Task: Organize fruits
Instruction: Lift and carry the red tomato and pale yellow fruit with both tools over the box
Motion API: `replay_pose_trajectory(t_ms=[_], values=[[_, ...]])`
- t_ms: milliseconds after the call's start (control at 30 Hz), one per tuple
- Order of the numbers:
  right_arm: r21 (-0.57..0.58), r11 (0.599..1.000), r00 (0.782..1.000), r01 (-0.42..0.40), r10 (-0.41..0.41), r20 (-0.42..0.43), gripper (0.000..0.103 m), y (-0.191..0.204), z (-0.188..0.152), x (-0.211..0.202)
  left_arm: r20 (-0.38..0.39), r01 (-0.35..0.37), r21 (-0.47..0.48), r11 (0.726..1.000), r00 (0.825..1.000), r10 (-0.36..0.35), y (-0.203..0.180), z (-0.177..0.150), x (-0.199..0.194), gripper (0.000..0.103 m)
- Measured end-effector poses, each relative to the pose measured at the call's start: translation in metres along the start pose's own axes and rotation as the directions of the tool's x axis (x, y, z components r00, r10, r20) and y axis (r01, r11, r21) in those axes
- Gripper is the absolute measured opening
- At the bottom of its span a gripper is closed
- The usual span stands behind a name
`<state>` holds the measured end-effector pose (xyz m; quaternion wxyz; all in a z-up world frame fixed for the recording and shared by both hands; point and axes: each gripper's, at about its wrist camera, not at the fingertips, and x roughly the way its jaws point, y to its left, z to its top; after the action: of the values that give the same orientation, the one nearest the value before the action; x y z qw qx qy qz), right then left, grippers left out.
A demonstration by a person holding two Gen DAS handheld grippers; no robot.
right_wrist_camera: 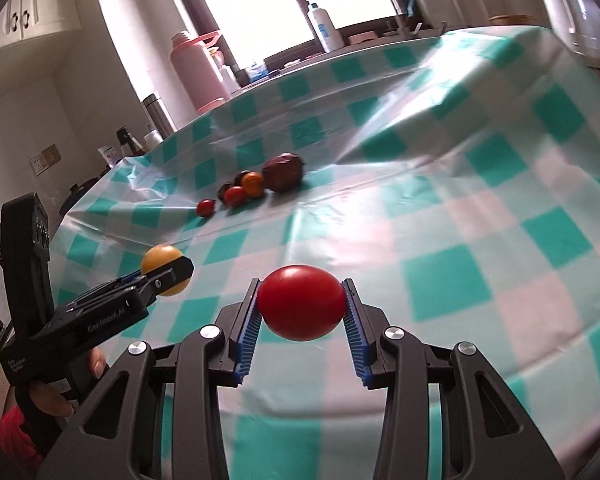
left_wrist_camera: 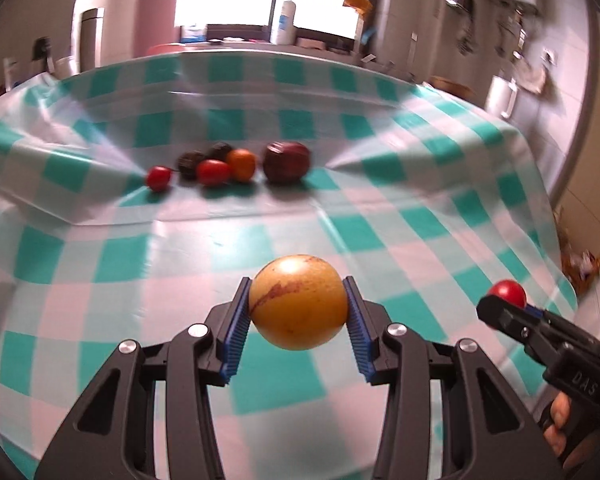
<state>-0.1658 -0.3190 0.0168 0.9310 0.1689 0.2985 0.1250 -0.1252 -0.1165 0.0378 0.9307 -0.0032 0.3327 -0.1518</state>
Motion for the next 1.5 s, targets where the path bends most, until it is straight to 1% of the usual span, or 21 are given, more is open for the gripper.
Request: replay_pose_trajectory(t_ms=[300,500,600,700,800,900,967,1100,1167,1200,1233,1267,1300,1333,1400,1433,1467,1500], values=[[0.041,0.998,0.997,0.037,-0.040,0.064,0.040,-0.042,-0.017,-0.042,-0.037,0.041,0.123,0.992,0.999,-0.036,-0.052,-0.013,0.002,0.045],[0.084,0.995,0.994,0.057,-0.064,0.089,0.040,-0.070,-0.031,-0.065,-0.060,0.087,0.212,0.973,0.995,-0.076,-0.090,-0.024,-0.001,0.045],[0.109,0.992,0.991,0.061,-0.073,0.110,0.040,-0.088,-0.041,-0.081,-0.076,0.113,0.242,0.964,0.992,-0.097,-0.105,-0.027,-0.001,0.045],[0.119,0.990,0.986,0.080,-0.096,0.137,0.040,-0.100,-0.048,-0.098,-0.085,0.139,0.298,0.944,0.989,-0.119,-0.127,-0.033,-0.003,0.045],[0.141,0.982,0.977,0.128,-0.149,0.155,0.040,-0.116,-0.057,-0.118,-0.092,0.168,0.342,0.924,0.985,-0.145,-0.146,-0.039,-0.007,0.045],[0.175,0.971,0.970,0.164,-0.191,0.153,0.040,-0.133,-0.066,-0.131,-0.111,0.205,0.383,0.901,0.978,-0.176,-0.168,-0.046,-0.009,0.045],[0.204,0.958,0.964,0.199,-0.229,0.136,0.040,-0.147,-0.075,-0.139,-0.123,0.229,0.406,0.885,0.973,-0.195,-0.180,-0.050,-0.011,0.045],[0.268,0.929,0.952,0.255,-0.289,0.095,0.040,-0.172,-0.095,-0.147,-0.139,0.269,0.485,0.832,0.963,-0.230,-0.211,-0.064,-0.018,0.045],[0.290,0.912,0.944,0.292,-0.322,0.064,0.040,-0.183,-0.104,-0.149,-0.153,0.294,0.521,0.801,0.956,-0.251,-0.226,-0.071,-0.022,0.045],[0.298,0.899,0.938,0.320,-0.345,0.034,0.040,-0.189,-0.108,-0.149,-0.166,0.312,0.543,0.780,0.950,-0.265,-0.235,-0.077,-0.024,0.045],[0.301,0.889,0.931,0.344,-0.364,0.010,0.040,-0.194,-0.112,-0.149,-0.175,0.326,0.556,0.764,0.945,-0.275,-0.241,-0.081,-0.025,0.045],[0.302,0.878,0.923,0.371,-0.386,-0.014,0.040,-0.198,-0.115,-0.148,-0.186,0.342,0.575,0.743,0.939,-0.288,-0.248,-0.087,-0.027,0.045],[0.299,0.863,0.910,0.407,-0.412,-0.050,0.040,-0.204,-0.118,-0.146,-0.200,0.360,0.604,0.711,0.932,-0.302,-0.258,-0.096,-0.030,0.045],[0.297,0.854,0.902,0.428,-0.426,-0.074,0.040,-0.208,-0.120,-0.144,-0.212,0.373,0.624,0.687,0.927,-0.311,-0.264,-0.103,-0.032,0.045],[0.292,0.834,0.884,0.467,-0.452,-0.123,0.040,-0.216,-0.125,-0.140,-0.257,0.412,0.662,0.626,0.909,-0.328,-0.278,-0.121,-0.031,0.045],[0.285,0.825,0.873,0.488,-0.460,-0.163,0.040,-0.221,-0.129,-0.136,-0.292,0.439,0.677,0.591,0.897,-0.331,-0.287,-0.132,-0.027,0.045],[0.272,0.816,0.860,0.509,-0.469,-0.203,0.040,-0.224,-0.134,-0.132,-0.324,0.459,0.685,0.566,0.887,-0.329,-0.294,-0.141,-0.022,0.045],[0.254,0.809,0.845,0.530,-0.480,-0.237,0.040,-0.226,-0.137,-0.127,-0.347,0.473,0.690,0.549,0.881,-0.322,-0.298,-0.147,-0.017,0.045]])
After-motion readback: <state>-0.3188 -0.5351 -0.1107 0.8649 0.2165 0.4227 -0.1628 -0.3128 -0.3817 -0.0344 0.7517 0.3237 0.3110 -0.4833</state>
